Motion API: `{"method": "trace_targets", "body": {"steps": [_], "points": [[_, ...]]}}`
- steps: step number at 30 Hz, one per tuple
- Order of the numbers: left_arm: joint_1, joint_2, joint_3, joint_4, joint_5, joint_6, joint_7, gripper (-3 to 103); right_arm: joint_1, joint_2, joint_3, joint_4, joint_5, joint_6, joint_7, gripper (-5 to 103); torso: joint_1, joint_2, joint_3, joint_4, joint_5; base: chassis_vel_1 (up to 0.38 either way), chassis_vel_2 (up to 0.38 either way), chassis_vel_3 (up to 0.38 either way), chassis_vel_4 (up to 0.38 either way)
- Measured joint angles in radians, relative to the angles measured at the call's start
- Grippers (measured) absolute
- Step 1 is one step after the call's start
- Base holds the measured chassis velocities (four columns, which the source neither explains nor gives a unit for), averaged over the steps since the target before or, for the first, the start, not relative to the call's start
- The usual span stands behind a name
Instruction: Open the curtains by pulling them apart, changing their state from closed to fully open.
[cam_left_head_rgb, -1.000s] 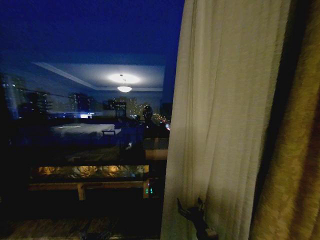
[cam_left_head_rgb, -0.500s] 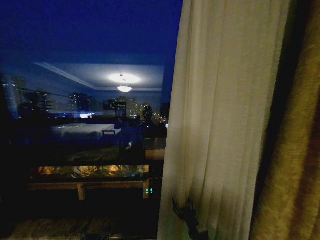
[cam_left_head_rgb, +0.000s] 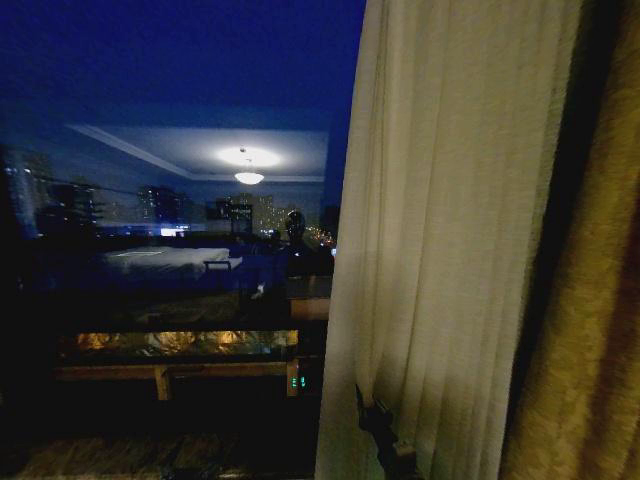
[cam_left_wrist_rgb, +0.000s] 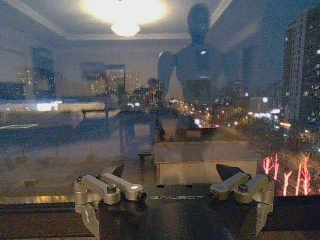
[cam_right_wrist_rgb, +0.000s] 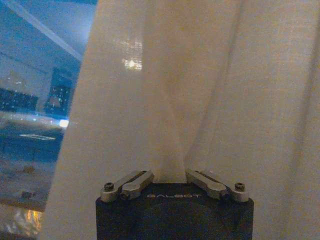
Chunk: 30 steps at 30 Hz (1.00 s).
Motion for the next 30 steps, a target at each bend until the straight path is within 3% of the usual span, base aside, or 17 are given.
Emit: {"method": "trace_targets", "body": {"steps": [10, 30], "points": [[-0.001, 0.007, -0.009, -0.01, -0.003, 0.001, 0.0, 100, 0.017, 0.0, 0.012, 0.023, 0.053, -0.003, -0.006, 1, 0.0, 0.0, 0.0, -0.0001, 0.0, 0.0, 0.0, 0.0, 0.0], [0.018, 0.001, -0.007, -0.024, 0.006, -0.005, 0.0, 100, -0.018, 0.0, 0.033, 0.065, 0.063, -0.023, -0.015, 1, 0.0, 0.0, 0.0, 0.0001, -0.0001, -0.032, -0.028, 0.027, 0.028]]}}
